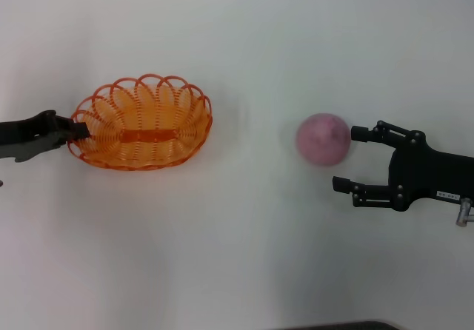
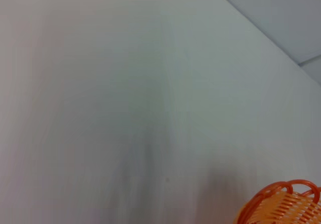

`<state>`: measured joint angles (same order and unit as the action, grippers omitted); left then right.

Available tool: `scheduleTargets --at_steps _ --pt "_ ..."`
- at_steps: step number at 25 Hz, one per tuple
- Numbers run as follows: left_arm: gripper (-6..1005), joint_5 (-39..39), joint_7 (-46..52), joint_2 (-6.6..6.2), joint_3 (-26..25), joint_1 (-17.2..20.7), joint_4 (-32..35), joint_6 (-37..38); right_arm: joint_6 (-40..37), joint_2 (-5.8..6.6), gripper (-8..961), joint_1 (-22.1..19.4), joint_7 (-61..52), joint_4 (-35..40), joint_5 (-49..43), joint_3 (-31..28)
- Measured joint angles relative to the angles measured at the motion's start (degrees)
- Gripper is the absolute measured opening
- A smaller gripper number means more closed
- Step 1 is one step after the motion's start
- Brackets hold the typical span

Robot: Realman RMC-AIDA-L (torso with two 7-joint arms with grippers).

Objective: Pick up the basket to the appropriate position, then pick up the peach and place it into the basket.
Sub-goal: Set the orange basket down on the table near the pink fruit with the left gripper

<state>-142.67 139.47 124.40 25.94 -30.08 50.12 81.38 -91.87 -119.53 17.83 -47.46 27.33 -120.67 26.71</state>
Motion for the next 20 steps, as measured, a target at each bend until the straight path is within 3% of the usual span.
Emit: scheduleTargets --at_steps 20 --pt "76 1.41 0.46 0.01 1.04 0.82 -0.46 -1.80 0.72 0.00 947 0.19 0.00 -0.34 -0.08 -0.18"
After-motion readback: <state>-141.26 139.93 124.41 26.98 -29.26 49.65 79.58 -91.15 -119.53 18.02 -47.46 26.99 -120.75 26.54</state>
